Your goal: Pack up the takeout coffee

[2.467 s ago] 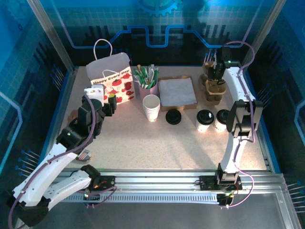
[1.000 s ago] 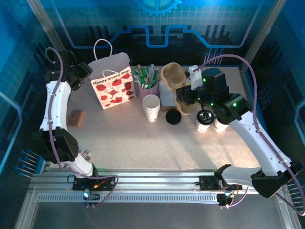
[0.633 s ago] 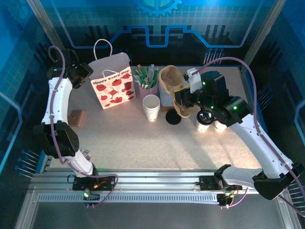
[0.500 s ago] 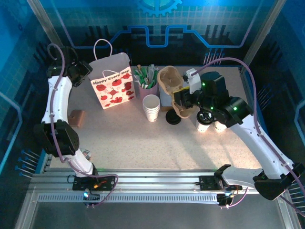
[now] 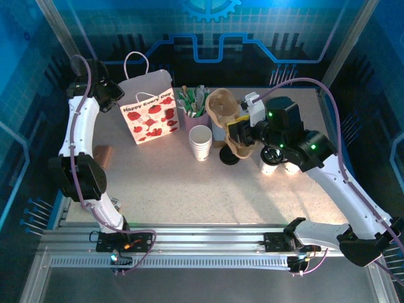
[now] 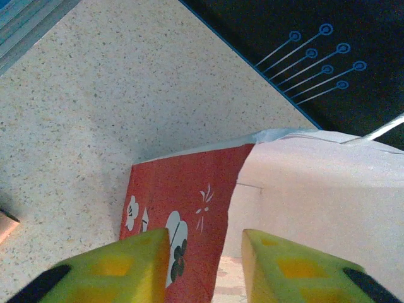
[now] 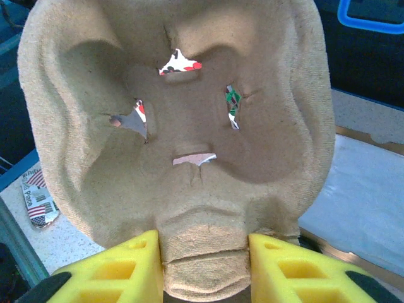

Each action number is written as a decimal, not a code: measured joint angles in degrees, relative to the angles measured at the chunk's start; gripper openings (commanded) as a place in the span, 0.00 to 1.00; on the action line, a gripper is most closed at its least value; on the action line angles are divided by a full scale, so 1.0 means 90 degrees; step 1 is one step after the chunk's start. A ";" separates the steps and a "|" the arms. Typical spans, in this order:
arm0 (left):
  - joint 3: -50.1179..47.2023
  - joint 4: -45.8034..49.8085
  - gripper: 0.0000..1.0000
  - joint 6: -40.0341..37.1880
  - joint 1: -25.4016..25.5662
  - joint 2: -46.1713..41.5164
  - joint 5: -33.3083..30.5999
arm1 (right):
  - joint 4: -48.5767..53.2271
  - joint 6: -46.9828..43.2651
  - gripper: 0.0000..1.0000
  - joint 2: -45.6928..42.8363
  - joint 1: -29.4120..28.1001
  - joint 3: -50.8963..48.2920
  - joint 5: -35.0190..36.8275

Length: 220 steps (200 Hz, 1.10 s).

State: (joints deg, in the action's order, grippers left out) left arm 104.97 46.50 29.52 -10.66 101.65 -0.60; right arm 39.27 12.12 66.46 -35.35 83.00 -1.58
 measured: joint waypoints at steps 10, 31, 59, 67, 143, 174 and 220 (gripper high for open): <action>0.0000 0.0005 0.25 -0.0061 0.0000 0.0000 0.0000 | -0.0017 -0.0032 0.36 -0.0012 -0.0005 0.0000 -0.0024; 0.0000 0.0029 0.20 -0.0151 0.0000 0.0000 -0.0002 | -0.0041 -0.0092 0.36 -0.0015 -0.0044 0.0000 -0.0070; 0.0000 0.0090 0.10 -0.0294 0.0000 0.0000 -0.0002 | -0.0044 -0.0185 0.36 -0.0015 -0.0112 0.0000 -0.0124; -0.0007 0.0100 0.07 -0.0306 0.0000 0.0000 -0.0002 | -0.0044 -0.0204 0.36 -0.0015 -0.0126 0.0000 -0.0151; -0.0044 0.0211 0.00 -0.0398 -0.0109 -0.0359 0.0049 | -0.0039 -0.0481 0.35 -0.0015 -0.0328 0.0070 -0.0333; -0.0148 0.0236 0.00 -0.0384 -0.0155 -0.1093 0.0255 | -0.0036 -0.0612 0.35 -0.0027 -0.0406 0.0199 -0.0389; -0.0733 0.0236 0.00 -0.0248 -0.0155 -0.2363 0.0583 | -0.0039 -0.0695 0.35 -0.0036 -0.0503 0.0335 -0.0410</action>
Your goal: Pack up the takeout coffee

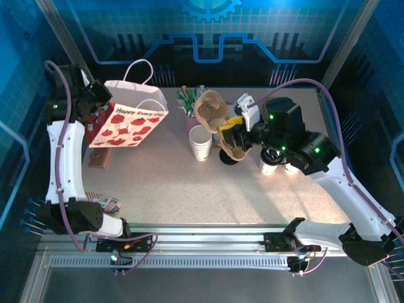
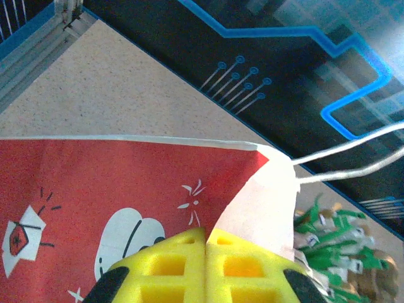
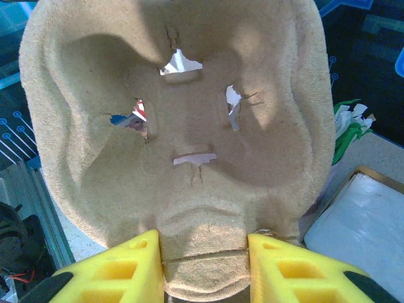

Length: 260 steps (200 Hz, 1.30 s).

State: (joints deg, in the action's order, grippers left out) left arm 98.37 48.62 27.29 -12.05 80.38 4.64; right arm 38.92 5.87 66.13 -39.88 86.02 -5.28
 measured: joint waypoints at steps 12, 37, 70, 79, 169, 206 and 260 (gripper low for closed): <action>-0.0121 0.0010 0.00 0.0051 0.0010 -0.0236 0.0107 | 0.0000 -0.0015 0.35 0.0000 -0.0019 0.0000 -0.0017; -0.0177 0.0114 0.00 0.0141 0.0155 -0.0549 0.0272 | 0.0000 -0.0027 0.35 -0.0002 -0.0039 0.0007 -0.0036; -0.0177 0.0316 0.00 0.0146 0.0401 -0.0933 0.0585 | 0.0005 -0.0068 0.35 -0.0041 -0.0039 0.0109 -0.0041; -0.0175 0.0403 0.00 0.0146 0.0432 -0.1042 0.0658 | 0.0007 -0.0073 0.36 -0.0073 -0.0039 0.0138 -0.0044; -0.0177 0.1324 0.00 0.0070 0.1010 -0.1719 0.1549 | 0.0100 -0.0338 0.35 -0.0423 -0.0333 0.0612 -0.0474; -0.0347 0.1528 0.00 0.0068 0.1695 -0.1804 0.1758 | 0.0143 -0.0646 0.35 -0.0401 -0.0804 0.0619 -0.0600; -0.1154 0.1557 0.00 0.0104 0.2237 -0.1989 0.1904 | 0.0393 -0.1003 0.35 -0.0138 -0.1838 0.0716 -0.0034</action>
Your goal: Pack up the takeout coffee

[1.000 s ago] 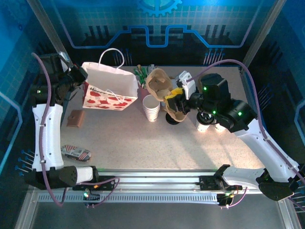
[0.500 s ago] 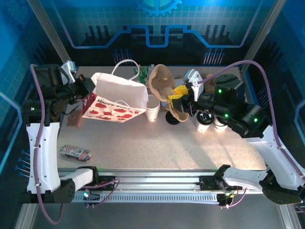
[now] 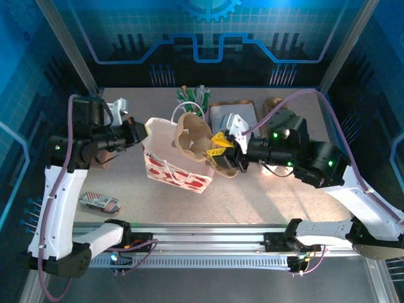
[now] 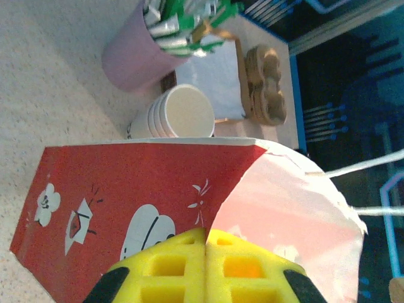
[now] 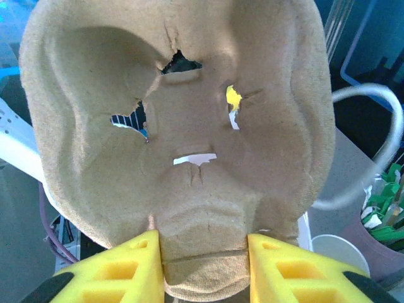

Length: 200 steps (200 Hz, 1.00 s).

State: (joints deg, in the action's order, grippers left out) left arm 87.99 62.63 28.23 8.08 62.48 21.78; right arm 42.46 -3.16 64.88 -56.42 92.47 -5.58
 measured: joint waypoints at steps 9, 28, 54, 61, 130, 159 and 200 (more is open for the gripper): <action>-0.0175 -0.0010 0.00 0.0022 0.0126 -0.0007 0.0022 | 0.0058 -0.0034 0.35 0.0049 -0.0148 0.0024 0.0151; -0.0491 -0.0070 0.00 0.0039 0.0350 -0.0007 0.0024 | 0.0129 -0.0090 0.35 0.0180 -0.0367 0.0066 0.0406; -0.0852 -0.0311 0.00 0.0092 0.0488 -0.0034 0.0080 | 0.0250 -0.0114 0.35 0.0376 -0.0534 0.0097 0.0680; -0.0971 -0.0423 0.00 0.0138 0.0510 -0.0058 0.0107 | 0.0274 -0.0121 0.35 0.0423 -0.0549 0.0104 0.0748; -0.1921 -0.0821 0.00 0.0182 0.0588 -0.0238 0.0136 | 0.0459 -0.0182 0.35 0.0879 -0.0571 0.0158 0.0916; -0.2106 -0.0913 0.00 0.0148 0.0588 -0.0291 0.0138 | 0.0532 -0.0255 0.35 0.1161 -0.0571 0.0209 0.0971; -0.2142 -0.1003 0.00 -0.0056 0.0588 -0.0350 0.0182 | 0.0712 -0.0362 0.35 0.1508 -0.0568 0.0240 0.1088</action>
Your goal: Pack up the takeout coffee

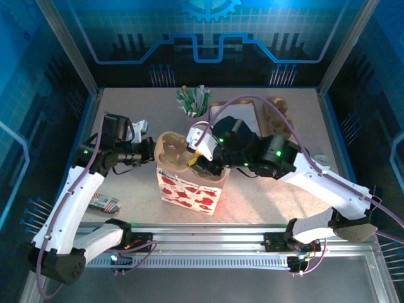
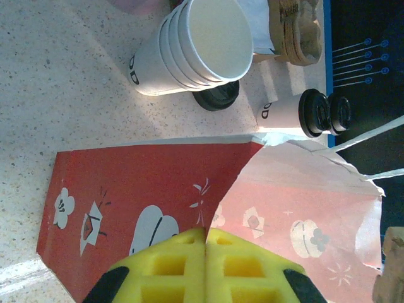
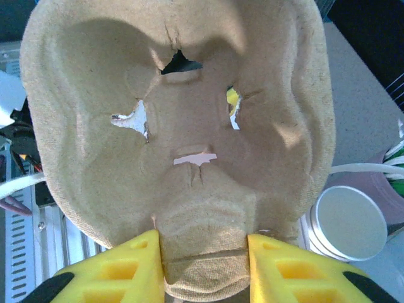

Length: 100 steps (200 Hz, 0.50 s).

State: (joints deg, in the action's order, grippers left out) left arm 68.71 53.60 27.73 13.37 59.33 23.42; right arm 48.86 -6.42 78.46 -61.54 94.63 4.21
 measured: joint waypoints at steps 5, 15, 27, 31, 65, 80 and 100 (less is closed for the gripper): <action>-0.0005 -0.0002 0.00 -0.0034 0.0000 -0.0007 0.0007 | 0.0034 -0.0007 0.35 0.0041 0.0000 0.0027 0.0010; -0.0039 -0.0027 0.01 -0.0102 0.0000 -0.0029 0.0032 | 0.0090 -0.0010 0.35 0.0121 0.0000 0.0085 0.0015; -0.0097 -0.0049 0.03 -0.0141 0.0000 -0.0063 0.0056 | 0.0136 -0.0010 0.35 0.0192 0.0000 0.0124 0.0029; -0.0119 -0.0056 0.04 -0.0148 0.0000 -0.0070 0.0058 | 0.0153 -0.0010 0.34 0.0206 0.0000 0.0134 0.0036; -0.0274 -0.0170 0.13 -0.0369 0.0000 -0.0158 0.0119 | 0.0260 -0.0007 0.33 0.0364 0.0012 0.0160 0.0114; -0.0311 -0.0187 0.20 -0.0488 0.0000 -0.0216 0.0121 | 0.0304 -0.0002 0.33 0.0418 0.0012 0.0160 0.0180; -0.0367 -0.0204 0.30 -0.0631 0.0000 -0.0318 0.0121 | 0.0350 0.0017 0.34 0.0430 0.0012 0.0160 0.0204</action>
State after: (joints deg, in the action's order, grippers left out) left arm 65.41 51.77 22.04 13.37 56.47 24.51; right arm 52.01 -6.26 82.32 -61.43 96.07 6.04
